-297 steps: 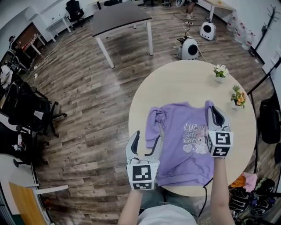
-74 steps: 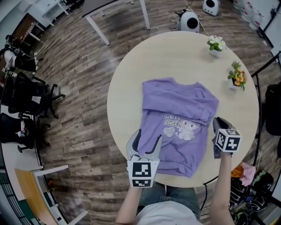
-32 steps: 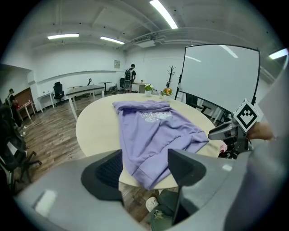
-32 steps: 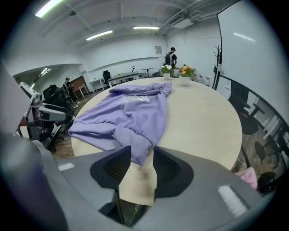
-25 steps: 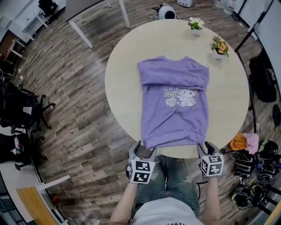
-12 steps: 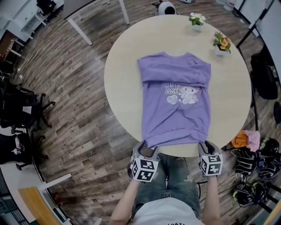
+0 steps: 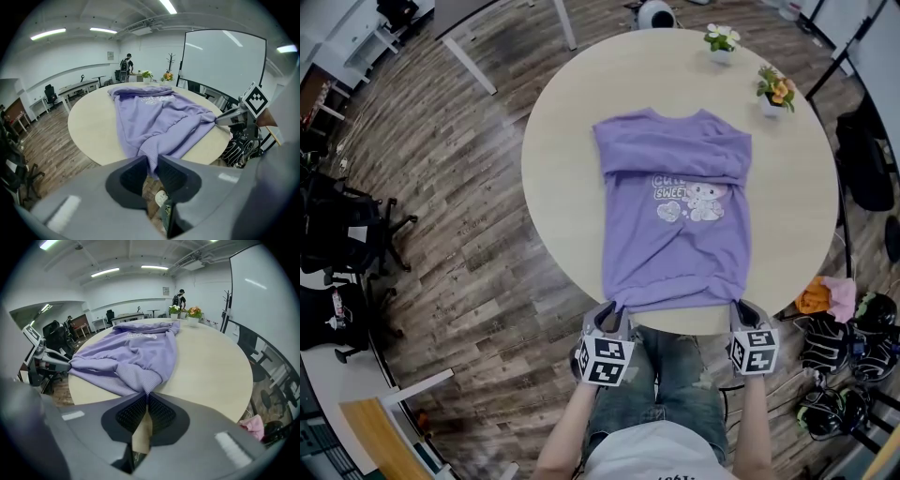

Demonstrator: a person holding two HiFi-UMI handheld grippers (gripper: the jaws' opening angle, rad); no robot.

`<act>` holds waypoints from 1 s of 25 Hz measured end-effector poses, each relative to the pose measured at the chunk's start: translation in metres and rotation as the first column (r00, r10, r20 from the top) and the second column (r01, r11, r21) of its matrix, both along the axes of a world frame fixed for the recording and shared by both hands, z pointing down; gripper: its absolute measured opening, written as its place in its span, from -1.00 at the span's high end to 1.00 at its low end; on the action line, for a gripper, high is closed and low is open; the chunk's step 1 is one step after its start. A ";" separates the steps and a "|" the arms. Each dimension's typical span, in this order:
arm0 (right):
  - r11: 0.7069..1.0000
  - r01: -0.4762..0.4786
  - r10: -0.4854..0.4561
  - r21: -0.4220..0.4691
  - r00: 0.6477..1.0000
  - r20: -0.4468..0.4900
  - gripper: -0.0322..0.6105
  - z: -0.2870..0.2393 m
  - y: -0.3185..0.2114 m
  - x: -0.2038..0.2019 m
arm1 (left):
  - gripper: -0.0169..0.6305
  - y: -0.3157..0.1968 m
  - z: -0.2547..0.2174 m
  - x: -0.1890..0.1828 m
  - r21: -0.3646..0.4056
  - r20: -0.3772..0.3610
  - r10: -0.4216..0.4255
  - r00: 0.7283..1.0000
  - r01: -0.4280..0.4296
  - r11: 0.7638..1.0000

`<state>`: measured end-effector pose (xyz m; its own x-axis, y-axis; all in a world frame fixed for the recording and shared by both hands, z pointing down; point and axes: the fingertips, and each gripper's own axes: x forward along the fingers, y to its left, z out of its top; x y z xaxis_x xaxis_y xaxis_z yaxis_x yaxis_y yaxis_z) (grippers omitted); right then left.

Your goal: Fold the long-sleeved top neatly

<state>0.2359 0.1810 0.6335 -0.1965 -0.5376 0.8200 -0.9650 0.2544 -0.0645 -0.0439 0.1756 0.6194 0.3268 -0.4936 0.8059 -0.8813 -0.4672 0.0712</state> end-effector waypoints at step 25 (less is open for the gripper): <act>0.992 0.010 -0.017 -0.127 0.998 -0.053 0.77 -0.004 0.067 -0.004 | 0.53 0.039 -0.007 -0.043 -0.065 0.037 -0.046 0.998 0.048 0.997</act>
<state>0.2324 0.2481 0.6295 -0.1569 -0.4267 0.8907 -0.9644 0.2605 -0.0451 -0.0870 0.2145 0.6127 0.2750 -0.4533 0.8479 -0.9047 -0.4205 0.0686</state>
